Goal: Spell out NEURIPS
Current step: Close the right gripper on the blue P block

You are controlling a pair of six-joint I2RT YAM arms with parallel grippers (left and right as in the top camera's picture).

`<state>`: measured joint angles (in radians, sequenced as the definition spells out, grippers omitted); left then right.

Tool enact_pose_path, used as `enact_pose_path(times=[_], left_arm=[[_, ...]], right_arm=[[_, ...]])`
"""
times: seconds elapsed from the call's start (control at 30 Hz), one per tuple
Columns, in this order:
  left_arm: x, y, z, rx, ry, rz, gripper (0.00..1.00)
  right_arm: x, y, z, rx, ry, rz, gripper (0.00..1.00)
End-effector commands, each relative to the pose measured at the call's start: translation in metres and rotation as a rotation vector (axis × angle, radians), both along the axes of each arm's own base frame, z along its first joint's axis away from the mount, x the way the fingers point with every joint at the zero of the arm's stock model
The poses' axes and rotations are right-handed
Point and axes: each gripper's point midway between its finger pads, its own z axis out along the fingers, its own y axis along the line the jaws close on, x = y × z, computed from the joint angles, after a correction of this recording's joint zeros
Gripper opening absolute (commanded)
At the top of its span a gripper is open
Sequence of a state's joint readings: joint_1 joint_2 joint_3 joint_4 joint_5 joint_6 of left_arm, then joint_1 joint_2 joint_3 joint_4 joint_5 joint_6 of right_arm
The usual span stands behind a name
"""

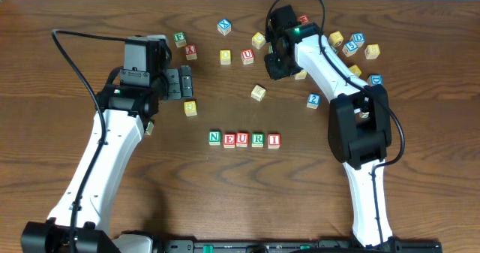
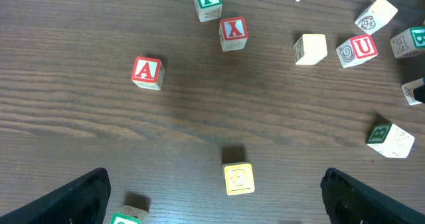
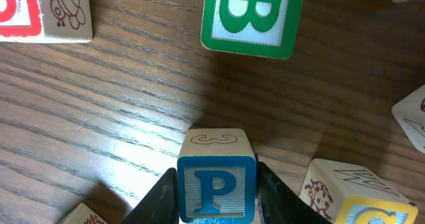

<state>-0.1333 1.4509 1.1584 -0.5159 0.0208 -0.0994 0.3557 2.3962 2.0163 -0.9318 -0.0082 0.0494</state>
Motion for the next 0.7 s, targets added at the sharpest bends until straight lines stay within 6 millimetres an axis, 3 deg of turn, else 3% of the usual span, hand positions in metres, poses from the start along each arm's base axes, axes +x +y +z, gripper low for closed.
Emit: enact_pose_path(times=[0.0,0.67], left_arm=[[0.004,0.0021,0.0161,0.005,-0.041,0.0,1.0],[0.004,0.0021,0.0161,0.005,-0.041,0.0,1.0]], right_arm=[[0.001,0.0004,-0.003,0.003,0.006,-0.009,0.31],[0.0012,0.0004,-0.003,0.003,0.006,-0.01,0.27]])
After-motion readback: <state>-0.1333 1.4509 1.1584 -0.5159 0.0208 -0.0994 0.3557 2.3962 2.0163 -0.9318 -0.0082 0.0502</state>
